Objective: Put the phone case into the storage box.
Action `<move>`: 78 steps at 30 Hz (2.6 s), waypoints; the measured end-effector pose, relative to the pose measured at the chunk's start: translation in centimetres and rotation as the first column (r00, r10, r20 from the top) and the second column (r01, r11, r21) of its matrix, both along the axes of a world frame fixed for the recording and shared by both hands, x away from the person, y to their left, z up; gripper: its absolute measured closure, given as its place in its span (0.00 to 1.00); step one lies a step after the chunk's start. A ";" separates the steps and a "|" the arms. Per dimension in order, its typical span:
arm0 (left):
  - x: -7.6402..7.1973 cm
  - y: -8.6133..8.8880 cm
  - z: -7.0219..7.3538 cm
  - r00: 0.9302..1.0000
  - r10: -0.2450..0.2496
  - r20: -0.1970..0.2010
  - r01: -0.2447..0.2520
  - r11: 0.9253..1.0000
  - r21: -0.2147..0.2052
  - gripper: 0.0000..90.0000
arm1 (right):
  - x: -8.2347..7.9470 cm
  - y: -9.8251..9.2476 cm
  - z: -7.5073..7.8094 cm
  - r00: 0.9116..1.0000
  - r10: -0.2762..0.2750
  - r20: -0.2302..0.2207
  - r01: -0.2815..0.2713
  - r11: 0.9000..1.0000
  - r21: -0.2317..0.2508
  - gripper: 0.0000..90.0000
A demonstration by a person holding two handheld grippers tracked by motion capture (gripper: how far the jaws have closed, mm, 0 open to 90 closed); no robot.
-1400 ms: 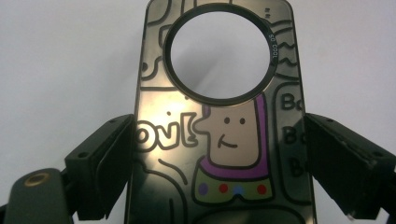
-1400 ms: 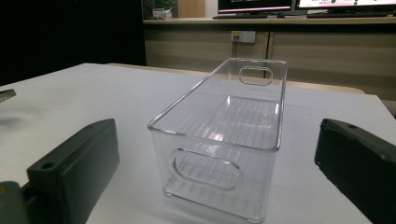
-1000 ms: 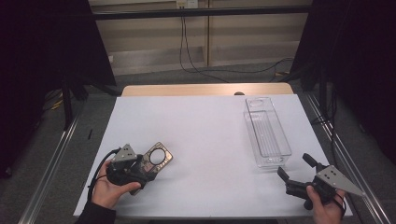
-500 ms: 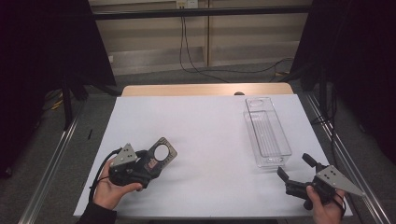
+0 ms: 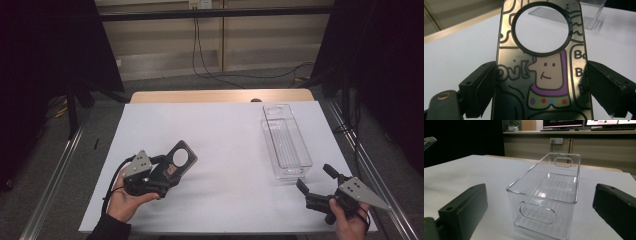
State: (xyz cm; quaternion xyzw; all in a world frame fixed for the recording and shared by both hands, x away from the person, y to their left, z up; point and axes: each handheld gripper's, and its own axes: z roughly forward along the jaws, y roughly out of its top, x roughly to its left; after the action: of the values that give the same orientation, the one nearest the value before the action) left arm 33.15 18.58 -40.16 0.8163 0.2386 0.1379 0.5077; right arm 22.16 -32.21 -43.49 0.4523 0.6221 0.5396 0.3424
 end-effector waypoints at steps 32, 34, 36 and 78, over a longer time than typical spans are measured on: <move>-0.6 -7.5 0.6 0.971 -0.237 0.016 0.237 0.957 -0.171 0.14 | 1.1 2.8 2.1 0.973 0.231 0.025 -0.232 0.970 0.071 0.00; -0.6 -7.5 0.7 0.969 -0.246 0.013 0.244 0.953 -0.179 0.14 | 1.3 3.2 2.3 0.967 0.254 0.027 -0.255 0.964 0.075 0.00; -0.7 -7.5 0.8 0.967 -0.255 0.008 0.252 0.950 -0.184 0.14 | 1.6 3.6 2.5 0.958 0.286 0.030 -0.288 0.954 0.087 0.00; -2.2 -13.2 1.7 0.899 -0.437 0.012 0.428 0.874 -0.230 0.14 | 5.0 7.0 6.4 0.694 0.720 0.004 -0.719 0.693 0.044 0.00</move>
State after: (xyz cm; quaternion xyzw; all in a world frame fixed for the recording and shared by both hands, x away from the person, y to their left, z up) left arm 30.92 5.38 -38.45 0.7880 0.0745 -0.0236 0.6107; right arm 27.18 -25.24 -37.09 0.1839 0.7402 0.6405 0.0903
